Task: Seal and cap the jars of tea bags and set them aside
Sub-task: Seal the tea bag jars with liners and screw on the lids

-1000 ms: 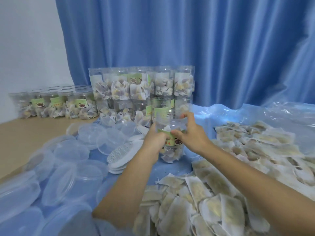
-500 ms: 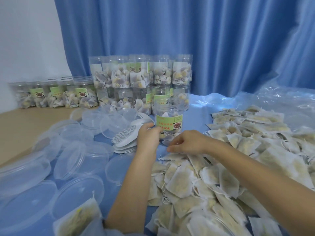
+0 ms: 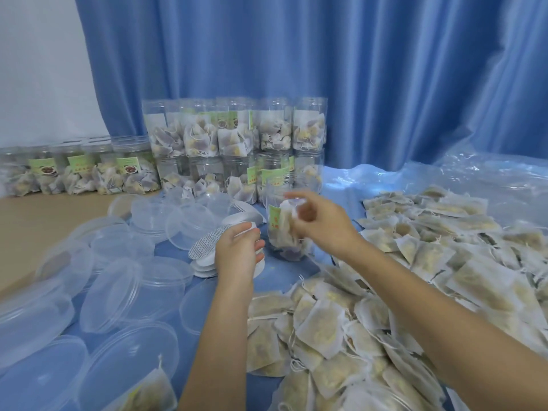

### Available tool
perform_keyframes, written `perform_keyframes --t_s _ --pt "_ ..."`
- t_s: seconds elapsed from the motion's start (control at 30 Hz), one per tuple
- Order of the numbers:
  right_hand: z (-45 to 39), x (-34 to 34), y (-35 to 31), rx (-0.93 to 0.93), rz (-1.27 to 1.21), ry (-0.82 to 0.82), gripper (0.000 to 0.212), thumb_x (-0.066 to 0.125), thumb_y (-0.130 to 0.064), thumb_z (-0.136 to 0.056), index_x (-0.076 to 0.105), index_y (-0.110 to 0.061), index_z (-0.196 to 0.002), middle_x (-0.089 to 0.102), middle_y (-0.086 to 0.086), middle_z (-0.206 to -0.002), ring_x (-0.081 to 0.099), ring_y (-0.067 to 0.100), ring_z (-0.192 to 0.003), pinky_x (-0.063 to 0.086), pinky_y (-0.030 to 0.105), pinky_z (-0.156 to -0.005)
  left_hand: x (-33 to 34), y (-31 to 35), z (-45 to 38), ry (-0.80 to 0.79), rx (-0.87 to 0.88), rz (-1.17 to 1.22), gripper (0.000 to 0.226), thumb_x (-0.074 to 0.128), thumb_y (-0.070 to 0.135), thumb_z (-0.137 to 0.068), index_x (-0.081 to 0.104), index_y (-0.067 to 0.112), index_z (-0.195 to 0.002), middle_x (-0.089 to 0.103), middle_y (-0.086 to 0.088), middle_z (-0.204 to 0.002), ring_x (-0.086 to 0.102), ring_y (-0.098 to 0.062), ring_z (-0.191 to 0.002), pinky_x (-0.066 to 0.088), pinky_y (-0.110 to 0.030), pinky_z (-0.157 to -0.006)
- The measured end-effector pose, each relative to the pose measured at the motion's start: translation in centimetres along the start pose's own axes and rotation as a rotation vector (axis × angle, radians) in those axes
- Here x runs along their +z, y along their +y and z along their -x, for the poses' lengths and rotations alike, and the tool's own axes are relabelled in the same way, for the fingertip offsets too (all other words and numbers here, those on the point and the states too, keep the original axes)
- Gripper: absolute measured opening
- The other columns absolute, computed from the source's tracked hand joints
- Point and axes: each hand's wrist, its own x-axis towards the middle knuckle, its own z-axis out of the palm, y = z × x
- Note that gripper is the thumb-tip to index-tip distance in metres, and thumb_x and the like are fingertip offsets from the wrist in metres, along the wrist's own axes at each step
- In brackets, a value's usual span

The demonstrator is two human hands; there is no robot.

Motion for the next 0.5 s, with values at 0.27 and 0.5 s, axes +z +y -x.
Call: perform_keyframes --t_s 0.27,0.5 --pt "-5.2 -1.9 -2.1 -0.102 0.006 0.400 0.014 0.058 -0.016 -0.090 0.063 -0.022 -0.102 0.066 -0.002 -0.107 0.059 0.011 -0.089 0.043 0.014 -0.077 -0.3 -0.2 -0.6 0.081 0.044 -0.032 0.013 0.058 0.005 -0.088 0.061 0.018 -0.086 0.064 0.001 -0.080 0.061 -0.011 -0.071 0.050 -0.024 -0.066" --pt "-3.6 2.1 -1.7 -0.495 0.393 0.377 0.013 0.067 -0.017 -0.085 0.076 -0.011 -0.092 0.065 0.017 -0.107 0.056 0.038 -0.103 0.043 0.043 -0.090 -2.2 0.4 -1.0 0.226 0.094 -0.054 0.015 0.058 0.006 -0.086 0.064 0.019 -0.083 0.063 0.004 -0.074 0.061 -0.013 -0.070 0.050 -0.032 -0.074"
